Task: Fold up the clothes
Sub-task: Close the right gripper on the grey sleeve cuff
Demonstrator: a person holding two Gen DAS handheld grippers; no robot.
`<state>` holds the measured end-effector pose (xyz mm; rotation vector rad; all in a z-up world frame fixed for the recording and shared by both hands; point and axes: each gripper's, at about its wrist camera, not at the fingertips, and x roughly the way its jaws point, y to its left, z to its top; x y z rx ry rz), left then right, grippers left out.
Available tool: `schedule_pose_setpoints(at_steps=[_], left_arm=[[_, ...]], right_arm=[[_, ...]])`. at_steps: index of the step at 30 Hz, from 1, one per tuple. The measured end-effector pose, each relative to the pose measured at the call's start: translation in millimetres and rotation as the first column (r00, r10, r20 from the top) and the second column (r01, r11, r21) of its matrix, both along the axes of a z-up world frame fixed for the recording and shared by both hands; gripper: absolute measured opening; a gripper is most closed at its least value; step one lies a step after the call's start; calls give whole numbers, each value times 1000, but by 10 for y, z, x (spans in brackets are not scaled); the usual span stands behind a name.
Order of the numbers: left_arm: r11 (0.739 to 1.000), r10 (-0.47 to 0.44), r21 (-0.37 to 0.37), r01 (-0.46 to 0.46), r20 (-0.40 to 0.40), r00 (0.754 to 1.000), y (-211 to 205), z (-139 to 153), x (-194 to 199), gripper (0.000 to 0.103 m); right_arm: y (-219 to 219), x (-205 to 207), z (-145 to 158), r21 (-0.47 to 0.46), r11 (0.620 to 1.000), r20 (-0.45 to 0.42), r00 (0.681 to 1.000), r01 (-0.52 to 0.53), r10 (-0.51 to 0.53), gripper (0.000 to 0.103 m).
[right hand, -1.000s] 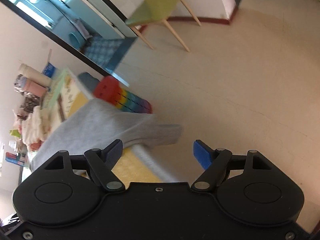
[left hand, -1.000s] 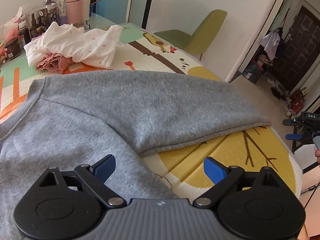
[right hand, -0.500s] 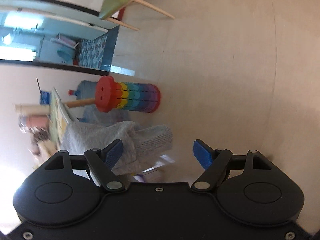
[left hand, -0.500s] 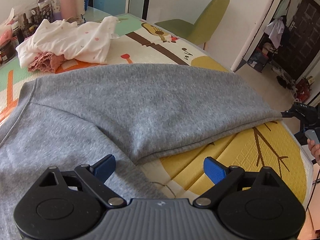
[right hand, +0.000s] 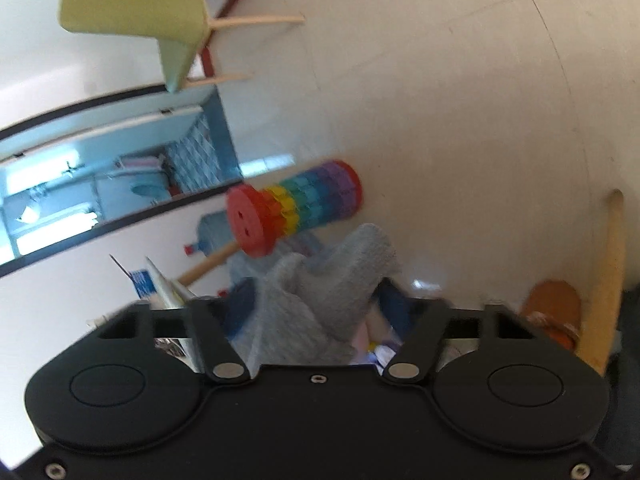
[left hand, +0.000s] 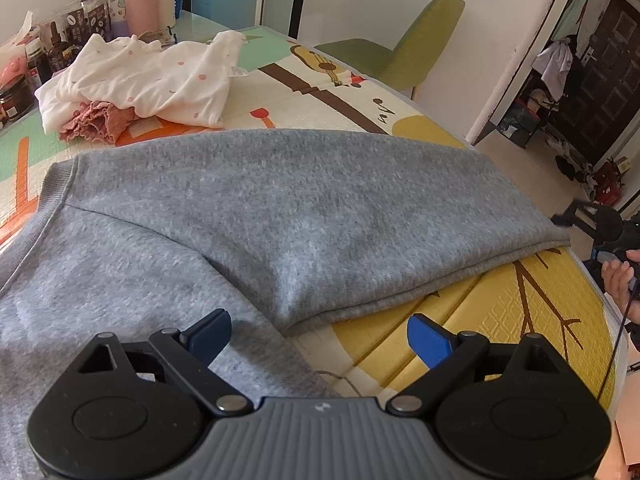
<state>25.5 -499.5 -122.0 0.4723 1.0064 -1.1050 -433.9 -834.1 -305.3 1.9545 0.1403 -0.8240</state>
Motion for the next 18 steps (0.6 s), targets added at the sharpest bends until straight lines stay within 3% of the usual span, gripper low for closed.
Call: schedule_pose_setpoints(at_steps=[6,13,18], left_arm=[[1000,21,5,-21,2,1000,3,-41,100,97],[999,42,7,-42,7,999,33,-114,193,96],[998,56,6,-56,3,998,62,-137,270,96]], right_arm=[[-61,78,381,-186,982,-95,995,-11,-7,19],[-85,200,911,-353,933,-175,985,-72,10,18],[-66,336,1380,-461,875,-224,973,-146,44,18]])
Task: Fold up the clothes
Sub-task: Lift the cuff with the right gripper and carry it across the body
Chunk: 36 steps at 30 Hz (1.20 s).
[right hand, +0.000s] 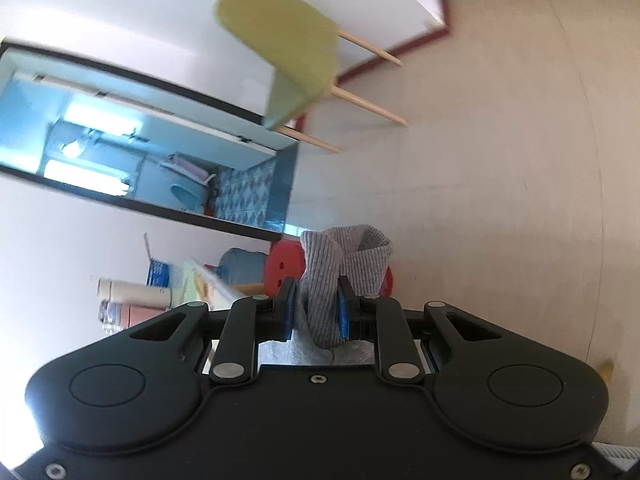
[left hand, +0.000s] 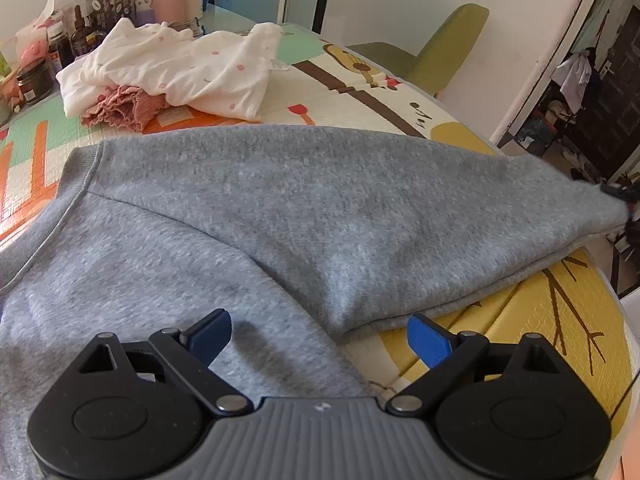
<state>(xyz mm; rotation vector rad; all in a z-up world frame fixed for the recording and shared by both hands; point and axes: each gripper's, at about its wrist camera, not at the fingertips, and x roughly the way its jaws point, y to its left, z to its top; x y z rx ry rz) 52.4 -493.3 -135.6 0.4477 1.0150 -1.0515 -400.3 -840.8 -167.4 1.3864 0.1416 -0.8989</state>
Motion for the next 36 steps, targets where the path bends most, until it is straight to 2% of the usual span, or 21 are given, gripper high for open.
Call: schedule_pose_setpoints(at_steps=[5,10,17,20,24,34,36], left_arm=[[1000,14,-12,-14,-25,1000,36,-22,105,95],[998,58,-30,-61,-67,996,112,-28,224,94],[993,105,-37,-109,-95,990,285,-24,383,93],[991,118,-45,-124,-113,987,377,-25,452,93],[990,139,-20,-142,-107,985,456,-62,531,91],[986,161,-20,-164,-98,982,622,-28,627,88],[986,164,-22,-167,-92,982,673,0,639,88]], right_arm=[[96,246,495,-113,990,4,997,-80,81,18],[235,655,923,-202,964,10,984,-173,179,17],[611,1268,1456,-263,921,20,953,-287,302,16],[773,1558,1595,-274,904,30,937,-327,348,16],[1016,1922,1723,-282,881,43,912,-381,408,16],[1729,2826,1953,-318,803,88,828,-504,554,16],[1852,2802,1924,-322,786,95,808,-528,581,16]])
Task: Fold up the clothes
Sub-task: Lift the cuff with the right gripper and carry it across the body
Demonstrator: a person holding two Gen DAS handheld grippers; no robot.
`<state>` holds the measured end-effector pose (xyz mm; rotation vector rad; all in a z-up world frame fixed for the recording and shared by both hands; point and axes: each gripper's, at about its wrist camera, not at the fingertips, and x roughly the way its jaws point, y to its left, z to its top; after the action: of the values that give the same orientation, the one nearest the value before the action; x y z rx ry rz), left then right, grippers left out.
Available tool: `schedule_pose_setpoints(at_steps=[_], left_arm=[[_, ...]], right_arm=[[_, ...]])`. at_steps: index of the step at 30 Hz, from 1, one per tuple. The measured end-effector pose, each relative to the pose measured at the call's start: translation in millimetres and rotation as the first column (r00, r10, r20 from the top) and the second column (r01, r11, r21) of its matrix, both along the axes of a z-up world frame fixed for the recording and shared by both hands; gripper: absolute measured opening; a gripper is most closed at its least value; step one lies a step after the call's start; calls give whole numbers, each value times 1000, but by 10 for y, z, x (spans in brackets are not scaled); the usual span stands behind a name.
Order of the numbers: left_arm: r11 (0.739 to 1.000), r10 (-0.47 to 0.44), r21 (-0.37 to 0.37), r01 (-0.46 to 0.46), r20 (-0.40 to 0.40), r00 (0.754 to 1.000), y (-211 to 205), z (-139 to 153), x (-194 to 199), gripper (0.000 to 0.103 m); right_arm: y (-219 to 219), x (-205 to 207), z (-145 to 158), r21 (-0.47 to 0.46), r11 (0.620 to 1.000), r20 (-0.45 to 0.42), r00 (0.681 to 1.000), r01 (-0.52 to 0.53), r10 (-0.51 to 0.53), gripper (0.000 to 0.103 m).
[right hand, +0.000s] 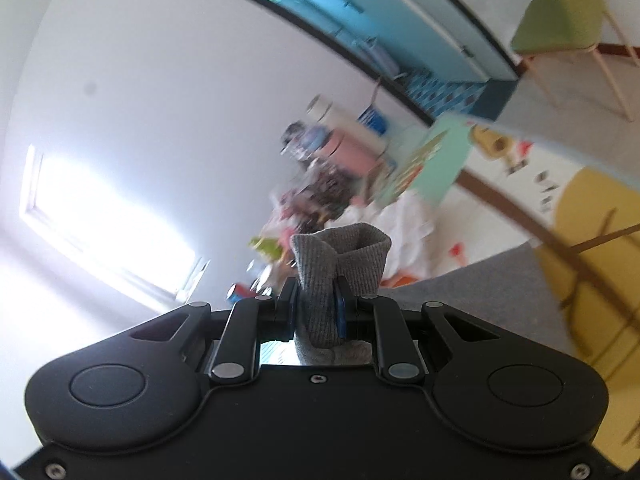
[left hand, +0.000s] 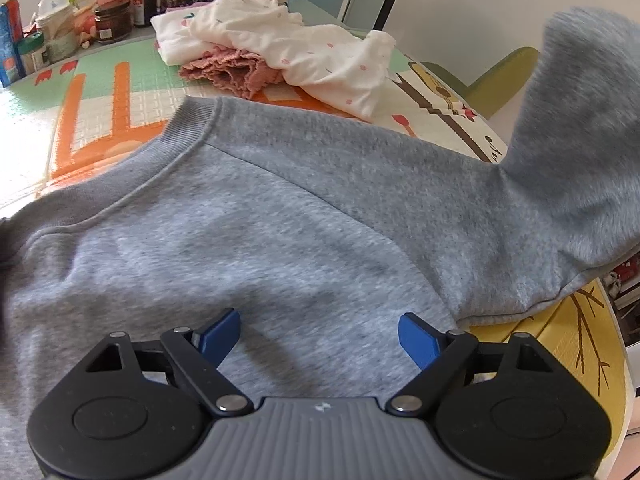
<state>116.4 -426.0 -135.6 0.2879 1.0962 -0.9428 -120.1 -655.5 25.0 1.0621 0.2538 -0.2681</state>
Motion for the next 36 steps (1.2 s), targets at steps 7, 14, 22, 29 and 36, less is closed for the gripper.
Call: schedule_pose_setpoints(at_steps=[7,14,22,29,36], left_arm=[[1000,13,-26,-12,4,1000,327,146,63,89],[998,37,-50,-37,-12,999,747,249,184,89],[991,111,-69,-113,-25,993,1385,289,349,90],[981,179,-62,-183,-63,982,1846,229,504,91],[979,185,-68,-191,-91,979,2077,183,525,91]], right_arm=[[471,435,56,2,996,15,996,-91,91,15],[882,925,16,4,985,21,984,-175,175,15],[1421,1415,-226,56,963,-30,963,-265,267,10],[1855,1729,-536,57,949,-135,939,-311,316,10],[2180,1832,-1022,62,936,-274,896,-345,349,10]])
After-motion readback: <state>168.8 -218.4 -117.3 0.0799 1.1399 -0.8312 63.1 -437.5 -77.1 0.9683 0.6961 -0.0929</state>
